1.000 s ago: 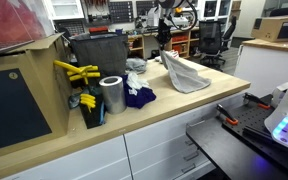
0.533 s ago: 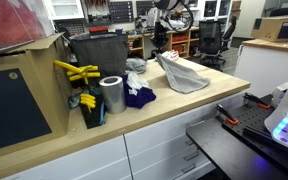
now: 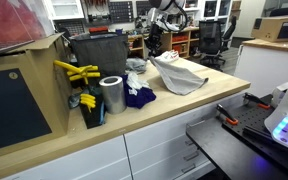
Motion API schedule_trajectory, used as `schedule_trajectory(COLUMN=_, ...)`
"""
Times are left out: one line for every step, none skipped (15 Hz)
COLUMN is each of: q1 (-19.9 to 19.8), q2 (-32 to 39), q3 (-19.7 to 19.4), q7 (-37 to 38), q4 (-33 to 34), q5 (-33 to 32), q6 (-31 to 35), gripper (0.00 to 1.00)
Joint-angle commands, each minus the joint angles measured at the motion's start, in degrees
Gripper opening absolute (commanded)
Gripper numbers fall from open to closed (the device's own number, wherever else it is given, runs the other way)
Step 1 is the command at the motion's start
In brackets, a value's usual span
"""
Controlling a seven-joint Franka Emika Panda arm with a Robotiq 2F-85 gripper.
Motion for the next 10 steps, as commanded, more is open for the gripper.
schedule_trajectory(q1=-1.8, q2=2.3, q3=2.7, q7=-4.5, q4=4.0, q5=6.4, q6=-4.9, gripper=0.0)
schedule_trajectory(q1=-2.0, q2=2.7, q3=3.2, q7=-5.5, q4=4.5, q5=8.2, q6=-5.9, gripper=0.0)
schedule_trajectory(q1=-2.3, q2=3.2, q3=3.6, q7=-6.4, q4=5.0, q5=9.9, q6=-6.9, gripper=0.0)
schedule_trajectory(q1=-2.6, q2=3.6, q3=4.0, q7=-7.2, q4=5.5, q5=11.7, q6=-7.9, gripper=0.0)
schedule_trajectory(q1=-2.8, q2=3.9, q3=4.2, q7=-7.7, q4=6.0, q5=13.1, q6=-8.9, gripper=0.0)
schedule_trajectory(q1=-3.0, q2=4.3, q3=4.5, q7=-8.6, q4=6.3, q5=14.6, q6=-9.9, gripper=0.0)
schedule_trajectory(q1=-3.2, q2=4.5, q3=4.5, q7=-9.1, q4=6.6, q5=15.7, q6=-10.8, gripper=0.0)
schedule_trajectory(q1=-3.1, q2=4.6, q3=4.2, q7=-9.4, q4=6.8, q5=16.0, q6=-11.7, gripper=0.27)
schedule_trajectory(q1=-2.6, q2=4.1, q3=3.3, q7=-9.1, q4=6.3, q5=14.6, q6=-11.6, gripper=0.28)
schedule_trajectory(q1=-2.4, q2=3.7, q3=2.5, q7=-8.6, q4=6.0, q5=13.1, q6=-11.7, gripper=0.33)
